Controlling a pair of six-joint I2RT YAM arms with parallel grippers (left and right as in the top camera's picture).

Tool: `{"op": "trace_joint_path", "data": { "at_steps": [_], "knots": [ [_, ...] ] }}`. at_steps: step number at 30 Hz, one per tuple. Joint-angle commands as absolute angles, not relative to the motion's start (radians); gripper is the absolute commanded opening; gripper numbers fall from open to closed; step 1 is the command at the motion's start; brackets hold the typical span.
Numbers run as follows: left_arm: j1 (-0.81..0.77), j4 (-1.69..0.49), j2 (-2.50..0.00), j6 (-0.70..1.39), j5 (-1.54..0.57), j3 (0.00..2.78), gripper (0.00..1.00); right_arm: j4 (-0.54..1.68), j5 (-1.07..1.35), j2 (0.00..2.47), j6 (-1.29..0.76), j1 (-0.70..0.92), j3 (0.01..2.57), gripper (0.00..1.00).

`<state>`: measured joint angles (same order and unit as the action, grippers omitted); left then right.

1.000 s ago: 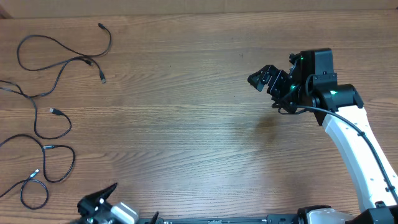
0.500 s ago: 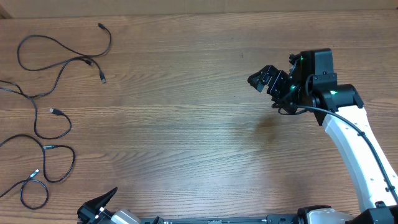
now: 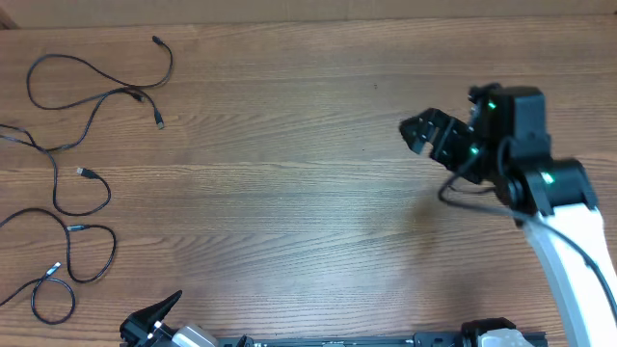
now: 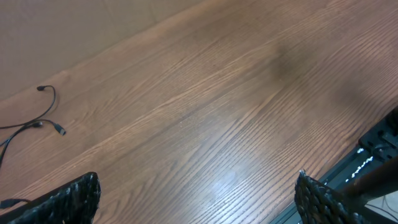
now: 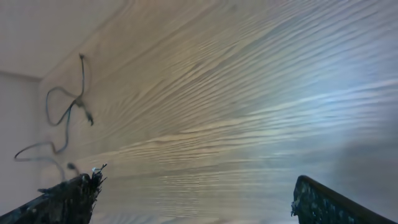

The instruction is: Untangle cables

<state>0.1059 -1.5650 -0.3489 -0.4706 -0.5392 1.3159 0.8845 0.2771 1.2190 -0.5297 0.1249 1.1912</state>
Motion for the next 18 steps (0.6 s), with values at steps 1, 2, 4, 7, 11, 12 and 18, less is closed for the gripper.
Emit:
{"op": "trace_joint_path", "data": {
  "at_steps": [1,2,4,7,11,12,18],
  "knots": [
    [0.102,-1.567,-0.343,-0.468,-0.551,1.328,1.00,0.937,0.126,1.109,-0.514,0.123,1.222,1.00],
    [0.102,-1.567,-0.343,-0.468,-0.551,1.328,1.00,0.960,0.113,1.083,-0.514,0.123,1.222,1.00],
    [0.102,-1.567,-0.343,-0.468,-0.551,1.328,1.00,1.004,0.099,1.035,-0.514,0.123,1.222,1.00],
    [0.102,-1.567,-0.343,-0.468,-0.551,1.328,1.00,1.066,0.078,0.957,-0.514,0.123,1.221,1.00],
    [0.102,-1.567,-0.343,-0.468,-0.551,1.328,1.00,1.111,0.043,0.853,-0.514,0.123,1.211,1.00],
    [0.102,-1.567,-0.343,-0.467,-0.551,1.328,1.00,1.121,0.033,0.833,-0.513,0.123,1.209,1.00],
    [0.102,-1.567,-0.343,-0.467,-0.551,1.328,1.00,1.147,-0.010,0.794,-0.514,0.123,1.203,1.00]
  ]
}}
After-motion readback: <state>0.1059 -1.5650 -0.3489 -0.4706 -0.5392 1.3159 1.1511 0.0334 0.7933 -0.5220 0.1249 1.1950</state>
